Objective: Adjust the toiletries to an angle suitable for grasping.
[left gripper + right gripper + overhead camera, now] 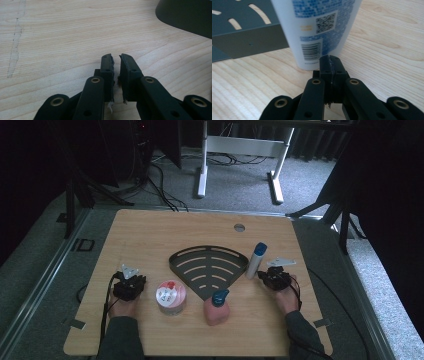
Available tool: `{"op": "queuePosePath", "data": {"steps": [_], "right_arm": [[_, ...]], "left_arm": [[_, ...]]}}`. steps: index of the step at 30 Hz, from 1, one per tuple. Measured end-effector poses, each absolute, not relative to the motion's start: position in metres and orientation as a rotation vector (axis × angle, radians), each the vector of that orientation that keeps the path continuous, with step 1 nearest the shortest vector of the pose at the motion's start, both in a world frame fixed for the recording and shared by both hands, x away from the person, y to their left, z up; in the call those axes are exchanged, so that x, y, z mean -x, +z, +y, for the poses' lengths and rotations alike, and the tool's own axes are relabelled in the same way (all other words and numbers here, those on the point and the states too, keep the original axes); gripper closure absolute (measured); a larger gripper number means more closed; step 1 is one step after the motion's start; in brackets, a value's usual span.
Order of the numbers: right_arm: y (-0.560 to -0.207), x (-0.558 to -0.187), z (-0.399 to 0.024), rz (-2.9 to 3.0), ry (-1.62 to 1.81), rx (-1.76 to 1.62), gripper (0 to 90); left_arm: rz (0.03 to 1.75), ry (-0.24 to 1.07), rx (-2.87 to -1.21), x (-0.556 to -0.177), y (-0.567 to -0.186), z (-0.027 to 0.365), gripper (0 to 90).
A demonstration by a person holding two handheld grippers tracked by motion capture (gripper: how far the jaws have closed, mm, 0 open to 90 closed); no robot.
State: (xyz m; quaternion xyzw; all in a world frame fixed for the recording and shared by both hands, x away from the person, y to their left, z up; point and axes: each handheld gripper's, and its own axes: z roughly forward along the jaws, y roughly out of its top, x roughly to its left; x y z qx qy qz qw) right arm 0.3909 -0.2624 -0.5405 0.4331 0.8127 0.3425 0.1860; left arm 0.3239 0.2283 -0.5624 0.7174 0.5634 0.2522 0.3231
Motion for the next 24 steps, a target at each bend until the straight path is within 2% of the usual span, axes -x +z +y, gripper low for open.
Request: {"op": "queuePosePath", "data": {"steps": [12,24], "right_arm": [[-0.537,-0.381,-0.255,2.316,0.992,-1.177,87.6],[-0.521,-0.342,-0.237,2.435,1.071,-1.040,81.8]], "left_arm": [[1.478,0.659,-1.882,-0.324,-0.562,0.229,80.8],[1.479,0.658,-1.881,-0.324,-0.562,0.228,79.9]]}}
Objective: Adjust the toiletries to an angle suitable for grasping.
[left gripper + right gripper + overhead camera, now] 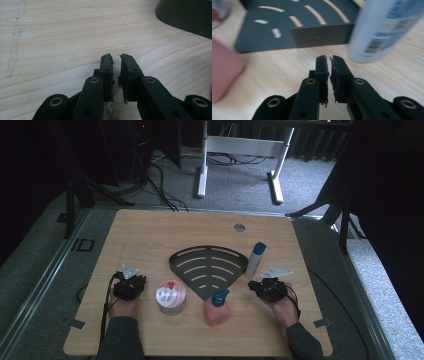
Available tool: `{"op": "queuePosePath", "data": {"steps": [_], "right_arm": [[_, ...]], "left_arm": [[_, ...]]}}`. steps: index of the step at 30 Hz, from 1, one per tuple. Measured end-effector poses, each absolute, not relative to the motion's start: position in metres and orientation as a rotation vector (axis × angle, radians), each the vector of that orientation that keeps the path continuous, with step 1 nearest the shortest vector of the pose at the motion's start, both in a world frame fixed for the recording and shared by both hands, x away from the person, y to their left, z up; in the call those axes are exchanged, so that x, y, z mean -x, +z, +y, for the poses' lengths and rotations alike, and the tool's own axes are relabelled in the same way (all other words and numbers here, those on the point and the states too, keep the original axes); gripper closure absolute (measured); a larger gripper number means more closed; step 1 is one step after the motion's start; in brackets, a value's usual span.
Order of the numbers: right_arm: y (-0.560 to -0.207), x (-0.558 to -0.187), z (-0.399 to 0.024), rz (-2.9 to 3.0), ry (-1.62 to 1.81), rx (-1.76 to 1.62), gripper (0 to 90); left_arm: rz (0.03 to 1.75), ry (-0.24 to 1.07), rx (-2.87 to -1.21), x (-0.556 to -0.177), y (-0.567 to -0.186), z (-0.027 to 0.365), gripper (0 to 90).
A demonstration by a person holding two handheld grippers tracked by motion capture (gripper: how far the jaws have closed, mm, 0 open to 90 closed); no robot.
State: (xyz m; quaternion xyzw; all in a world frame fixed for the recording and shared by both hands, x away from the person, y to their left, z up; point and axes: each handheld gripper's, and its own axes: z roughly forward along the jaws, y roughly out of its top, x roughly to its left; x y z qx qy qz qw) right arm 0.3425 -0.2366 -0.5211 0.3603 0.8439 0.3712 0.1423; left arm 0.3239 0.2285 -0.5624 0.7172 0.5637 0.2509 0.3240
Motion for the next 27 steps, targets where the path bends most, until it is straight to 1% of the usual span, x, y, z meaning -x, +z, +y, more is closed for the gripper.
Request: {"op": "queuePosePath", "data": {"steps": [11,27], "right_arm": [[-0.497,-0.323,-0.216,2.517,1.082,-0.906,72.1],[-0.468,-0.295,-0.200,2.570,1.158,-0.784,63.8]], "left_arm": [[1.479,0.656,-1.880,-0.324,-0.562,0.229,79.3],[1.478,0.654,-1.880,-0.324,-0.562,0.229,78.7]]}}
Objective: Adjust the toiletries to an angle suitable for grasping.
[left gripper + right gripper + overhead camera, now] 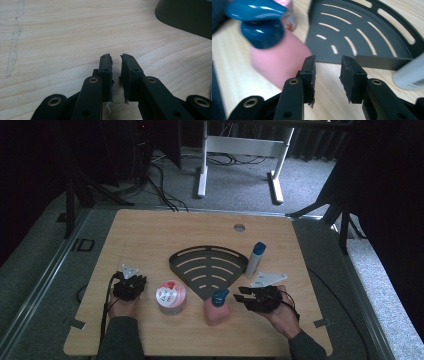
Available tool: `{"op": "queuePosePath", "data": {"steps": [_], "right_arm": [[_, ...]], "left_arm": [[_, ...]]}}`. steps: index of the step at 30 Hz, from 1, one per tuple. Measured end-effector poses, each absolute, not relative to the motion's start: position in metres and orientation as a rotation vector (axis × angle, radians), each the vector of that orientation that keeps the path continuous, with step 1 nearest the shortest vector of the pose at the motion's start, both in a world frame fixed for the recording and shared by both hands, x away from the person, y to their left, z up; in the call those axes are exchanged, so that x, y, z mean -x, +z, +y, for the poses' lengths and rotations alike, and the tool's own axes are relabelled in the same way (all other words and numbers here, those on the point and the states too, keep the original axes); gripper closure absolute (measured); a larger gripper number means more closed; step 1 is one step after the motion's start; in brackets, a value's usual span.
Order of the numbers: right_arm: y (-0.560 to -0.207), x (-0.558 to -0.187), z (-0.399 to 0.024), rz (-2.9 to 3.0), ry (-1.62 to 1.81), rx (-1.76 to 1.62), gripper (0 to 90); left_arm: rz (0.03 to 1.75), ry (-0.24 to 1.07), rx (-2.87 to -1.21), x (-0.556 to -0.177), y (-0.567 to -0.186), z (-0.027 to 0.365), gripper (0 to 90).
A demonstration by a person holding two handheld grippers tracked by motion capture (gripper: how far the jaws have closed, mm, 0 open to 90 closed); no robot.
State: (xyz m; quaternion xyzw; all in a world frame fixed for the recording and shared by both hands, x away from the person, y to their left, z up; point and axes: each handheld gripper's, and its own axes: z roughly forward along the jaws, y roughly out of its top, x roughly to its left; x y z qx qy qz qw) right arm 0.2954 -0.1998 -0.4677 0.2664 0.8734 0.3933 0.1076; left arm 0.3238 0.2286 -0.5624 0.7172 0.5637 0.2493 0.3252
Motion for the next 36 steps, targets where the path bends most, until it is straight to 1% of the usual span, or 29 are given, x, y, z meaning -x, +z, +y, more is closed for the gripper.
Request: {"op": "queuePosePath", "data": {"steps": [13,26,32,36], "right_arm": [[-0.456,-0.281,-0.186,2.639,1.219,-0.685,55.8],[-0.454,-0.278,-0.168,2.676,1.262,-0.638,45.8],[-0.456,-0.279,-0.158,2.681,1.273,-0.618,45.3],[-0.459,-0.280,-0.152,2.670,1.276,-0.616,43.2]], "left_arm": [[1.477,0.650,-1.880,-0.324,-0.562,0.229,78.5],[1.476,0.651,-1.880,-0.324,-0.562,0.229,78.4],[1.476,0.649,-1.880,-0.324,-0.562,0.229,78.2],[1.475,0.647,-1.881,-0.324,-0.562,0.229,78.0]]}}
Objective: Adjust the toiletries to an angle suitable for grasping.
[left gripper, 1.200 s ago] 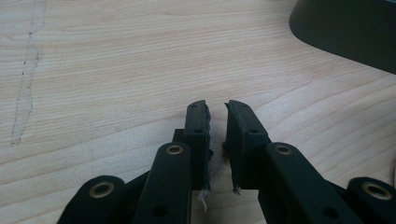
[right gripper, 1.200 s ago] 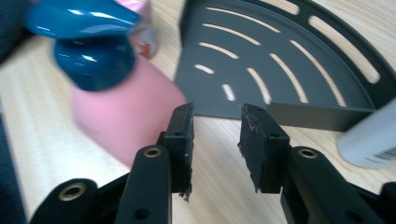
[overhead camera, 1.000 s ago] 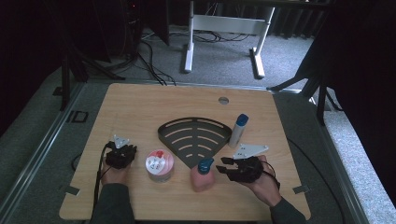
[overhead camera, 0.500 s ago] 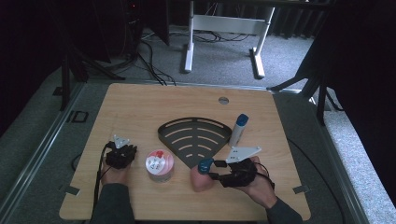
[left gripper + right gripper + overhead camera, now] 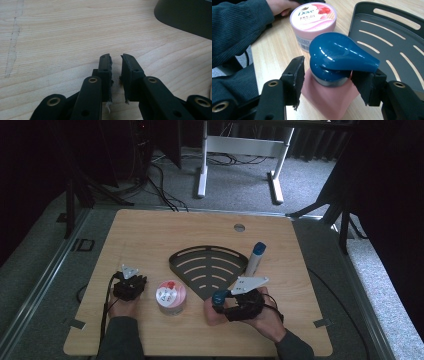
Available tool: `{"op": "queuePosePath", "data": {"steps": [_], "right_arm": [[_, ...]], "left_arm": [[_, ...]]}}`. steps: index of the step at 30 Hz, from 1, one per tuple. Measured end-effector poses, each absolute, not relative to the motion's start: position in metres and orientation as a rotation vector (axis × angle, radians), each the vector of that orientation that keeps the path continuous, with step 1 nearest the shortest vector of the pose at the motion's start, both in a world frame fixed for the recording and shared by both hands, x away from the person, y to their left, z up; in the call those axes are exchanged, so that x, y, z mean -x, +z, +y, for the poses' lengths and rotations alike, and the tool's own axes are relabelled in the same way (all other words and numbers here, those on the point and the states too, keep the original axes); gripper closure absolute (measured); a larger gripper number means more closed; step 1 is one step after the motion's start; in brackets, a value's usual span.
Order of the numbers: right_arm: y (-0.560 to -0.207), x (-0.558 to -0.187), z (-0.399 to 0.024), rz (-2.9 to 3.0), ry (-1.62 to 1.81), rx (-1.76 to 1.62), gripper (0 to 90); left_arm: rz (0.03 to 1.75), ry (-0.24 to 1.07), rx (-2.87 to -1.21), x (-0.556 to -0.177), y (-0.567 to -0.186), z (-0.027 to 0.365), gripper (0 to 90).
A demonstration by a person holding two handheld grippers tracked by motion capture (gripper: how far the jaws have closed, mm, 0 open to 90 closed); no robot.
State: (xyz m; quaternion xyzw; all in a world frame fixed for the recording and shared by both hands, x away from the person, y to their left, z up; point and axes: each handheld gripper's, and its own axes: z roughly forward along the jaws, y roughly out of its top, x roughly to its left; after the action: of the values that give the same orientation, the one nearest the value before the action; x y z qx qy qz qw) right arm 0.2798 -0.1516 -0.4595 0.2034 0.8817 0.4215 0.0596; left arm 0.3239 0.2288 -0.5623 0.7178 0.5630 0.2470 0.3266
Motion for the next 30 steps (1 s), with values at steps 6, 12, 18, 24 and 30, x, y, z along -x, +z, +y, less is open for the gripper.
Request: {"op": "queuePosePath", "data": {"steps": [6,12,18,24,30], "right_arm": [[-0.464,-0.280,-0.148,2.650,1.260,-0.625,39.0],[-0.467,-0.280,-0.145,2.641,1.245,-0.620,38.6],[-0.467,-0.278,-0.138,2.618,1.213,-0.599,40.7],[-0.463,-0.278,-0.140,2.603,1.248,-0.613,48.5],[-0.463,-0.278,-0.141,2.593,1.272,-0.629,50.3]], "left_arm": [[1.475,0.648,-1.880,-0.324,-0.562,0.229,77.9],[1.474,0.648,-1.881,-0.324,-0.562,0.229,77.8],[1.472,0.647,-1.882,-0.324,-0.562,0.229,77.4],[1.472,0.647,-1.882,-0.324,-0.562,0.229,77.3],[1.472,0.645,-1.882,-0.324,-0.562,0.229,77.2]]}}
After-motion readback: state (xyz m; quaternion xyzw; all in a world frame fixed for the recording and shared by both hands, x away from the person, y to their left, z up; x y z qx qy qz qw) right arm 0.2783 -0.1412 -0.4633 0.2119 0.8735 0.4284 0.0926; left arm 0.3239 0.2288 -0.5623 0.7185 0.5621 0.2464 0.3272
